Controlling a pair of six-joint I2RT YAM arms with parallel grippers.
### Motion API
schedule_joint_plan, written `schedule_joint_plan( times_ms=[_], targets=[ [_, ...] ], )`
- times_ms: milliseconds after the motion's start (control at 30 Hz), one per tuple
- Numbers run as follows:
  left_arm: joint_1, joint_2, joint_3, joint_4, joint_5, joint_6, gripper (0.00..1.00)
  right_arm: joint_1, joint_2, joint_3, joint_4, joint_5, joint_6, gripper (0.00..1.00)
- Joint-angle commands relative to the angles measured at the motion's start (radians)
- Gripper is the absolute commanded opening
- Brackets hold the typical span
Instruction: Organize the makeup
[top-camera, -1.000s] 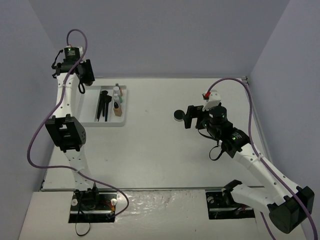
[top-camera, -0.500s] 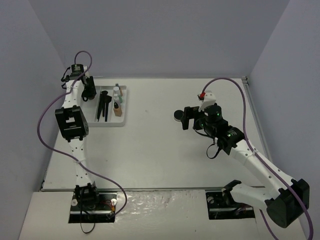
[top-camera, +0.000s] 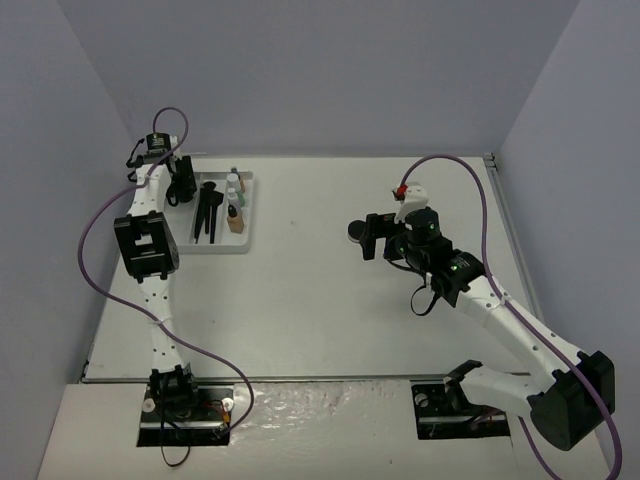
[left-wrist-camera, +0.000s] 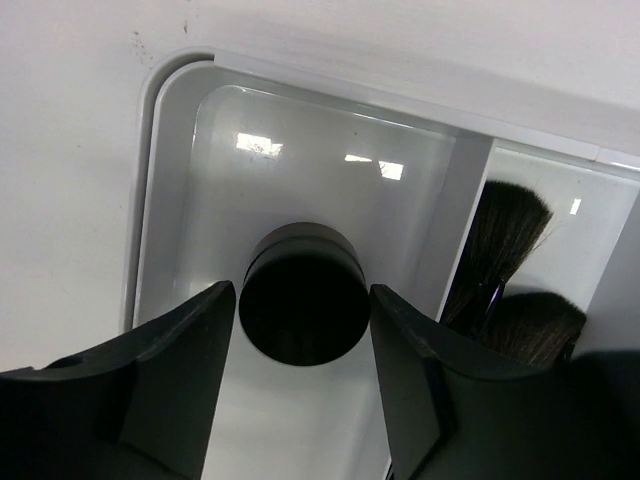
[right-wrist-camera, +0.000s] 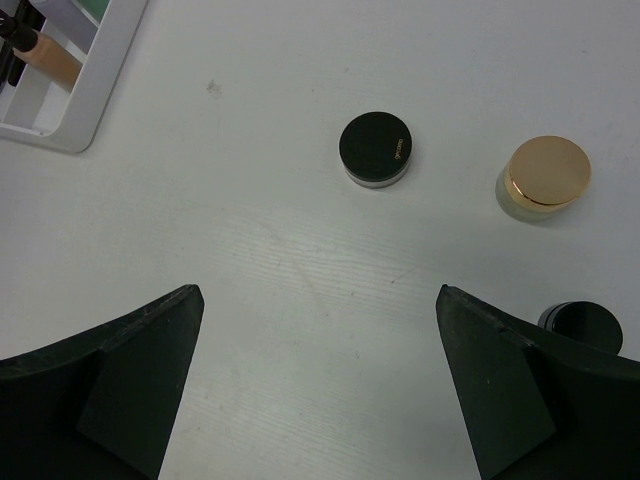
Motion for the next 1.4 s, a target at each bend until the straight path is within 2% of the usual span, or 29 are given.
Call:
schedule_joint_plan(
  times_ms=[0, 100, 167, 267, 433, 633, 833, 967, 1133, 1233, 1367],
  targets=[
    [0.005, -0.072, 0.074, 0.038, -0.013, 0.007, 0.64, -0.008, -0.015, 0.047, 0.043, -0.012, 0.000, 1.00],
    [0.001, -0.113, 0.061, 0.034, -0.002, 0.000, 0.71, -0.008, -0.030, 0.047, 0.042, -0.006, -0.003, 1.00],
    [-0.008, -0.179, 0.041, 0.030, -0.001, -0.001, 0.79, -0.008, -0.041, 0.052, 0.037, 0.008, -0.004, 1.00],
    [-0.030, -0.268, 0.023, -0.011, 0.004, -0.002, 0.85, -0.008, -0.047, 0.058, 0.025, 0.038, 0.006, 1.00],
    [-0.122, -0.461, -0.095, -0.045, 0.029, 0.022, 0.94, -0.010, -0.082, 0.037, 0.023, 0.078, 0.037, 1.00],
    [-0.322, -0.646, -0.293, -0.041, 0.038, -0.008, 0.96, -0.012, -0.054, 0.018, -0.007, 0.106, 0.062, 1.00],
    [-0.424, -0.847, -0.533, 0.028, 0.044, -0.073, 0.96, -0.020, 0.103, 0.069, -0.007, 0.122, 0.075, 1.00],
    [-0.462, -0.961, -0.674, 0.031, 0.033, -0.078, 0.97, -0.029, 0.225, 0.115, -0.018, 0.171, 0.142, 1.00],
    [-0.484, -1.077, -0.829, 0.026, 0.048, -0.096, 0.97, -0.086, 0.314, 0.111, -0.099, 0.316, 0.246, 1.00],
    [-0.489, -1.133, -0.904, 0.025, 0.055, -0.100, 0.97, -0.139, 0.332, 0.080, -0.125, 0.343, 0.291, 1.00],
    [-0.489, -1.158, -0.932, 0.012, 0.056, -0.093, 0.97, -0.216, 0.351, 0.048, -0.124, 0.318, 0.324, 0.98]
  ],
)
